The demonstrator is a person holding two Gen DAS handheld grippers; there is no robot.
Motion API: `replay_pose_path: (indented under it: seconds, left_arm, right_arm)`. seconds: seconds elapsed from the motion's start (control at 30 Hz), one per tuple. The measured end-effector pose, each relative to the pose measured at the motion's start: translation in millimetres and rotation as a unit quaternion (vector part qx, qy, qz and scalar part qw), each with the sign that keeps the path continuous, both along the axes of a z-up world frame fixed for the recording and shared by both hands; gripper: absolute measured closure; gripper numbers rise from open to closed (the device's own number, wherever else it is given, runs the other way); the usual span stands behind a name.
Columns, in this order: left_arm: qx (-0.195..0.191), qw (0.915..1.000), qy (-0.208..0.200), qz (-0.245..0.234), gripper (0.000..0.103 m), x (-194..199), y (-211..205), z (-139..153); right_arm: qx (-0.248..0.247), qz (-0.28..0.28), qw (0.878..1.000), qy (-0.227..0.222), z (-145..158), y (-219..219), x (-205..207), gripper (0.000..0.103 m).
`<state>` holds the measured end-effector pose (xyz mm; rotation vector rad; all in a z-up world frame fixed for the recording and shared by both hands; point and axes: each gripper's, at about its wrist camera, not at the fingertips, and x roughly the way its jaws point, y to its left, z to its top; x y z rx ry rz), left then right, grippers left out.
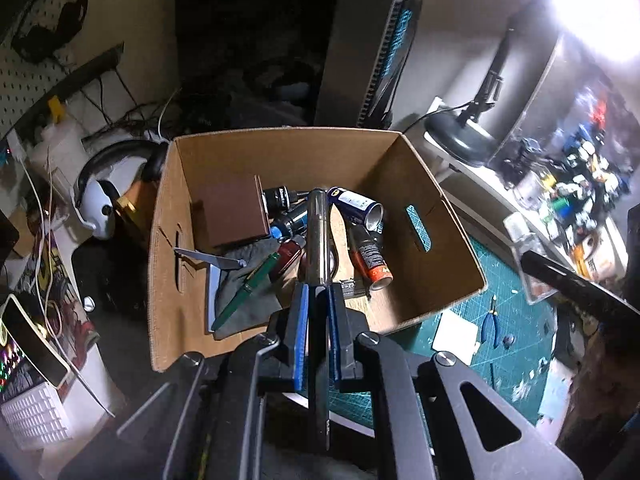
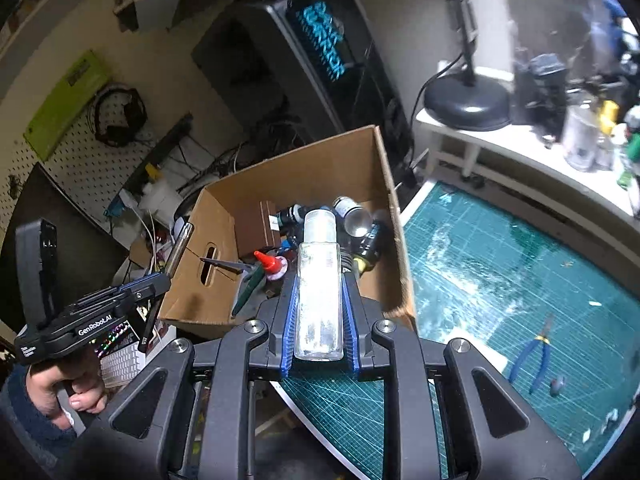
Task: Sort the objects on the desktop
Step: 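Carry the file in left tool while right tool carries the bottle to the cardboard box, then lower into the box and open left tool while right tool releases the bottle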
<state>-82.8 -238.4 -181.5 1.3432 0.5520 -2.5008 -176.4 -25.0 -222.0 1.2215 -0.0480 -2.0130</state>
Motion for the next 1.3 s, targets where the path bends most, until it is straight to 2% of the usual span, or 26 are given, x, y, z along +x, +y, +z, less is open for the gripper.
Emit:
replay_pose_path:
  seconds: [0.2,0.37,0.63,0.8,1.03,1.3]
  left_arm:
    - [0.065,0.9976,-0.015,-0.022,0.093,-45.0,3.1,-15.0]
    - [0.097,0.9933,-0.048,-0.041,0.093,-78.1,-2.4,-37.6]
    - [0.1,0.9859,-0.097,-0.092,0.093,-124.8,10.5,-59.4]
    - [0.12,0.9764,-0.142,-0.111,0.093,-150.7,7.9,-84.1]
    - [0.147,0.9656,-0.181,-0.114,0.093,-163.4,0.9,-110.1]
    - [0.144,0.9633,-0.199,-0.11,0.093,-165.5,-1.4,-122.2]
  right_arm:
    - [0.03,0.007,0.999,-0.031,-14.6,-34.4,-30.5,0.084]
    - [0.065,-0.002,0.996,-0.065,-33.6,-59.1,-49.2,0.084]
    - [0.131,-0.003,0.987,-0.098,-66.7,-82.2,-70.8,0.084]
    - [0.168,0.001,0.979,-0.113,-83.0,-93.1,-83.3,0.084]
    - [0.211,0.014,0.968,-0.134,-104.0,-111.3,-92.6,0.084]
    - [0.261,0.023,0.957,-0.127,-110.5,-123.9,-95.4,0.084]
